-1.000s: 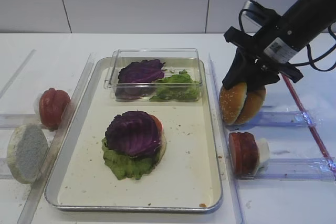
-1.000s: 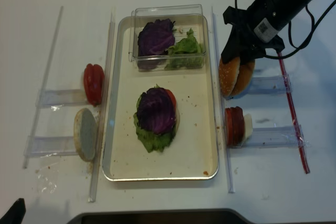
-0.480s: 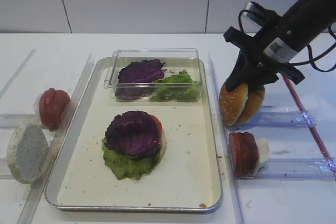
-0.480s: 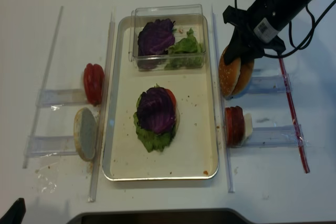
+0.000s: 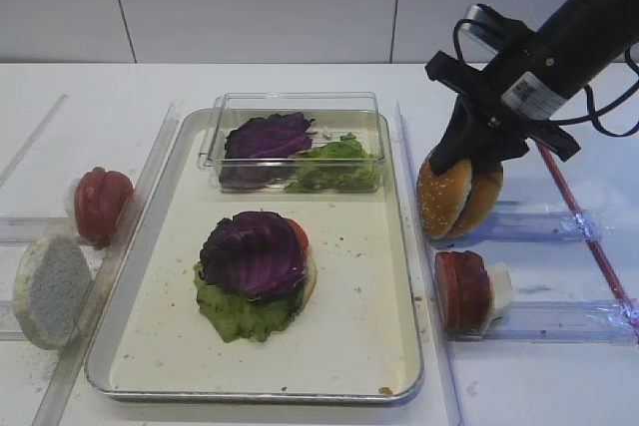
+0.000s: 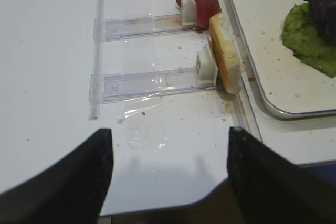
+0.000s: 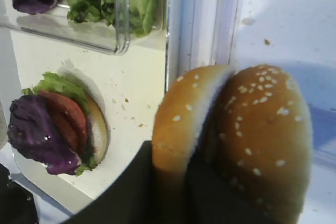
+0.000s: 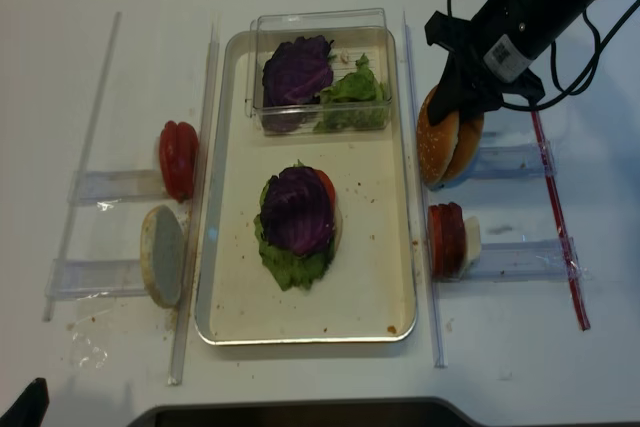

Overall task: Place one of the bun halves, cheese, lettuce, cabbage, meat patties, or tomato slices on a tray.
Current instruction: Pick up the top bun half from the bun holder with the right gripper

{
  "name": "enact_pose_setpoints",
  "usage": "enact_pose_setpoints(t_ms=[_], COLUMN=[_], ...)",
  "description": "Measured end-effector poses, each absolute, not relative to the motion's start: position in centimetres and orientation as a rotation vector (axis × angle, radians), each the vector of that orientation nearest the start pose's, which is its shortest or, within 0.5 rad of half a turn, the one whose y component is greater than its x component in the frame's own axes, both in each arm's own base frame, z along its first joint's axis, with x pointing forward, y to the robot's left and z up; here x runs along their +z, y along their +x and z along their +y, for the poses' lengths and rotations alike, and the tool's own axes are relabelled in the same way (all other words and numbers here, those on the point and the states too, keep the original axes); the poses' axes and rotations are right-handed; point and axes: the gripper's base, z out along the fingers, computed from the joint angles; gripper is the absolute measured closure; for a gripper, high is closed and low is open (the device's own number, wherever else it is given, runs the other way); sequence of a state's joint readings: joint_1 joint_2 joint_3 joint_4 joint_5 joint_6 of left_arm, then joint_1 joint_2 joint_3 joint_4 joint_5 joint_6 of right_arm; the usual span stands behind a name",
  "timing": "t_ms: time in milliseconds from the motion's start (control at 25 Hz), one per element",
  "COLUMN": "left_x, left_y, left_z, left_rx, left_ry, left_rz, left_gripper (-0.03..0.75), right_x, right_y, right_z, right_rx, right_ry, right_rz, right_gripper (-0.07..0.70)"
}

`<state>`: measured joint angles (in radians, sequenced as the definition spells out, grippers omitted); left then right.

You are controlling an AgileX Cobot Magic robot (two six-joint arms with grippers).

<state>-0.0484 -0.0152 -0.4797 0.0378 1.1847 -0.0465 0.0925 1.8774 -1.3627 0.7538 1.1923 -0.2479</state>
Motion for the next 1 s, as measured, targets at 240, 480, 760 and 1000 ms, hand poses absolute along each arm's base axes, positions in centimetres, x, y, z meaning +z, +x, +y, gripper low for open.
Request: enact_pose_setpoints(t_ms=[240,480,760,1000], left_x=[26.2,26.2,26.2,26.2], left_y=[-1.1,-1.1,-1.1,-1.1], left_z=[0.4,0.4,0.4,0.4], left_rx=[-0.008,-0.008,-0.008,-0.008], left_ry=[-0.002,-0.002,-0.002,-0.002], left_rz=[2.173,2.173,2.173,2.173], left_gripper=[0.287,0.287,0.287,0.287], right_x=[22.7,22.7,23.2,23.7], right_y=[35.7,35.8,35.9,35.8], right_z=[9.1,9.2,9.2,9.2], right_rx=[1.062,1.078,1.076,1.07], right_ry=[-0.063,-0.083,-0.104,-0.118], right_rz=[2.945,2.93,2.924,2.909], right_gripper=[0.491,0.491,0.493,0.493])
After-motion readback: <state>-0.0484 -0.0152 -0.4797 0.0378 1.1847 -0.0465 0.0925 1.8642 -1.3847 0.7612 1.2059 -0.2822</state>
